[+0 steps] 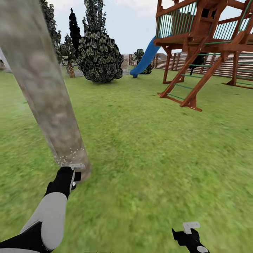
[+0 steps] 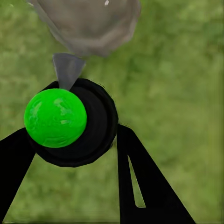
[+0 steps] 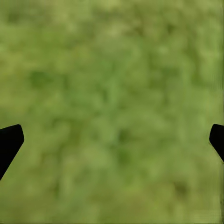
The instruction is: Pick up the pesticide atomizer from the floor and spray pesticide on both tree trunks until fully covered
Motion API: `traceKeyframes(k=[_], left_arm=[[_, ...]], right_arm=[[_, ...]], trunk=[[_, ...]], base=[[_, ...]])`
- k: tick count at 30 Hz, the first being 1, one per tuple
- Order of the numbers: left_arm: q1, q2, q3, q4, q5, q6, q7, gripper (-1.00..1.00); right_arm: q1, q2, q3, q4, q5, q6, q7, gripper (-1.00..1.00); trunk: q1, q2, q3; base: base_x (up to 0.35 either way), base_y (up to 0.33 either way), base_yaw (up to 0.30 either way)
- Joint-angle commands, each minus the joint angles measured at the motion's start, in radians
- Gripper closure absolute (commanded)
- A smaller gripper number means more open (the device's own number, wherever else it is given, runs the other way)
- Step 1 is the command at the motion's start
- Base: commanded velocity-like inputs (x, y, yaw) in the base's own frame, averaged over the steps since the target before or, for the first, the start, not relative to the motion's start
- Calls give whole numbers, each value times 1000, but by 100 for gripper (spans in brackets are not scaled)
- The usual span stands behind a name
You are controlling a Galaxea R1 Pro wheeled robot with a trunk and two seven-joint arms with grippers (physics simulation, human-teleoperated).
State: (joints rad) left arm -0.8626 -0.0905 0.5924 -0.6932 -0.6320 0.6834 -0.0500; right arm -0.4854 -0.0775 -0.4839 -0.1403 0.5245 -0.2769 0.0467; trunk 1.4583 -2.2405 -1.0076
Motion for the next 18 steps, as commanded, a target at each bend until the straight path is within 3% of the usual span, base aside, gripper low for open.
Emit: traceKeyframes(k=[1, 13, 18], left_arm=[[-1, -2, 5, -2, -8, 2, -5, 100], [1, 6, 3, -2, -13, 2, -4, 100], [4, 2, 2, 3, -9, 1, -4, 100]], right_arm=[[-1, 0, -8, 1, 5, -4, 5, -100], [-1, 0, -8, 1, 5, -4, 5, -100], [0, -1, -8, 1, 5, -4, 5, -100]], trunk=[[0, 0, -1], [0, 0, -1], [0, 0, -1]], base=[[0, -277, 270], [124, -268, 271], [160, -262, 48]])
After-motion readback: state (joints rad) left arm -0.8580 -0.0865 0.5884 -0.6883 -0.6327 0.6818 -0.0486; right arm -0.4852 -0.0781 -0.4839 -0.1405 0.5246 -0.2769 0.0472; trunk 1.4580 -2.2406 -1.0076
